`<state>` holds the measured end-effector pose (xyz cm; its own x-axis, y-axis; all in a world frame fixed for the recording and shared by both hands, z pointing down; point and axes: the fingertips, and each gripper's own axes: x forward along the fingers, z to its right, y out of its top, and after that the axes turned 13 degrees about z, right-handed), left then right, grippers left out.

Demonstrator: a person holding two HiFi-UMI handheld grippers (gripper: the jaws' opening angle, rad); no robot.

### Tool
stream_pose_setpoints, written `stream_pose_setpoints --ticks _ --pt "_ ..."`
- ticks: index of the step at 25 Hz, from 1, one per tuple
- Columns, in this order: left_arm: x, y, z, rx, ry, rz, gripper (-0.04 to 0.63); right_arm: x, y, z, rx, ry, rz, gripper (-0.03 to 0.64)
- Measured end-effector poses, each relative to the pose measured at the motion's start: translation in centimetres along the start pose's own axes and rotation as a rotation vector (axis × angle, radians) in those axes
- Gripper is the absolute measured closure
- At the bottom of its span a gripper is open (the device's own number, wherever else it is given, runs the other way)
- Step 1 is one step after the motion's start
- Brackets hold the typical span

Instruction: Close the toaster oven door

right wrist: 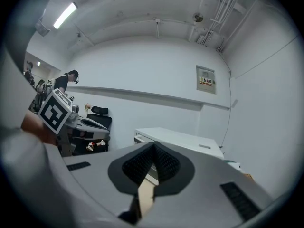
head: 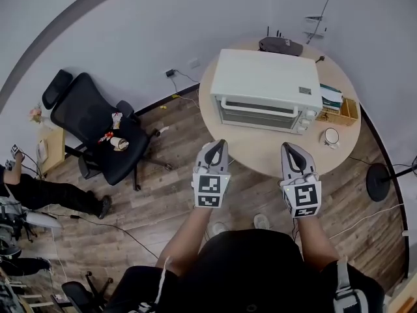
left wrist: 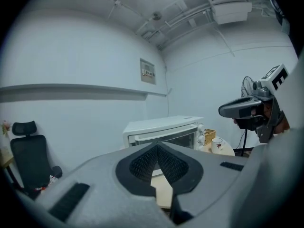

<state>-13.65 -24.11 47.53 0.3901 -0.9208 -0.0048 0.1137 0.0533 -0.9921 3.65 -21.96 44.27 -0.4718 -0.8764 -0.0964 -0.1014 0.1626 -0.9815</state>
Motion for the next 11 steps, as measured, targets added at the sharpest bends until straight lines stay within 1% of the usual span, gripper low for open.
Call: stream_pose_setpoints --ticks 5,11 --pt "-0.39 -0.31 -0.11 -0.004 0.016 -0.010 0.588 0.05 -0.05 -0.14 0.003 0.009 0.005 0.620" --pt "-0.63 -0.72 0.08 -0.005 0.012 -0.027 0.588 0.27 0.25 -0.27 0.014 0.013 0.014 0.620"
